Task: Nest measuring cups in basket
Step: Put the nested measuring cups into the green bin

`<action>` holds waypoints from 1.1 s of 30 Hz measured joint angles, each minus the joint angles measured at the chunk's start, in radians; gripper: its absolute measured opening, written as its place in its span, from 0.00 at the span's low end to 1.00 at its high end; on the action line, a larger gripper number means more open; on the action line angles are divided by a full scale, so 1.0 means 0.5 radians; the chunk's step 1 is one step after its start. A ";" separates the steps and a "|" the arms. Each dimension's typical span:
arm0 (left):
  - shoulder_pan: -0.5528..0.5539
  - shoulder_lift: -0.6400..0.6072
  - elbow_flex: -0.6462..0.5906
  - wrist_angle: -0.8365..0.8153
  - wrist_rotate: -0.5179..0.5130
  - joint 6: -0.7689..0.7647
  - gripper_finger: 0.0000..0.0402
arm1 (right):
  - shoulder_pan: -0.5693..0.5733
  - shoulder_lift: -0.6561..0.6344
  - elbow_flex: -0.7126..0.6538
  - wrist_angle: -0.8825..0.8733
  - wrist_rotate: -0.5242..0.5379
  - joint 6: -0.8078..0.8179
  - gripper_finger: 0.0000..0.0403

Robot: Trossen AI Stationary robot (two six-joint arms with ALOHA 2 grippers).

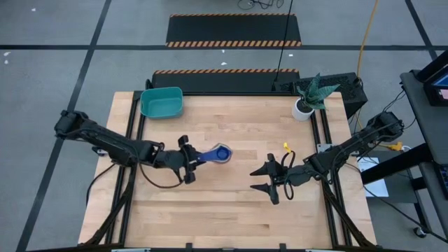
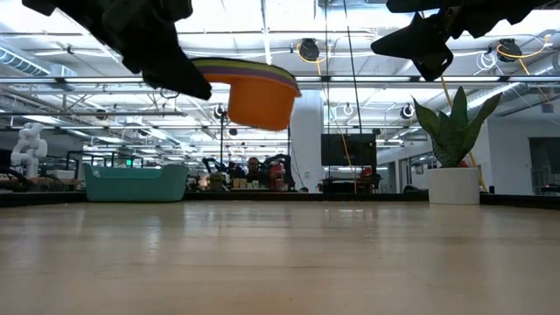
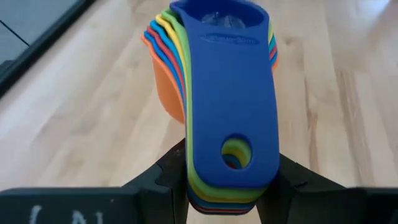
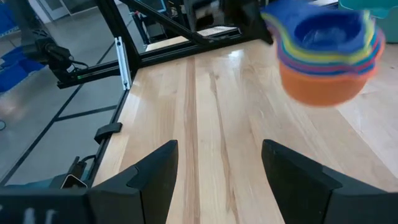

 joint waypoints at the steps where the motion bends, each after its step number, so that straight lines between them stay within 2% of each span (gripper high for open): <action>1: 0.009 -0.031 0.000 -0.019 -0.001 0.008 0.33 | 0.000 0.000 0.000 -0.003 0.000 0.000 0.56; 15: 0.161 -0.524 -0.013 -0.357 0.000 0.170 0.33 | 0.000 0.000 0.000 -0.017 -0.001 0.006 0.56; 27: 0.388 -1.065 -0.403 -0.402 0.047 0.184 0.33 | 0.000 0.000 0.000 -0.027 -0.001 0.005 0.56; 33: 0.545 -1.317 -0.457 -0.551 0.106 0.277 0.33 | 0.000 0.000 0.000 -0.045 0.001 0.000 0.56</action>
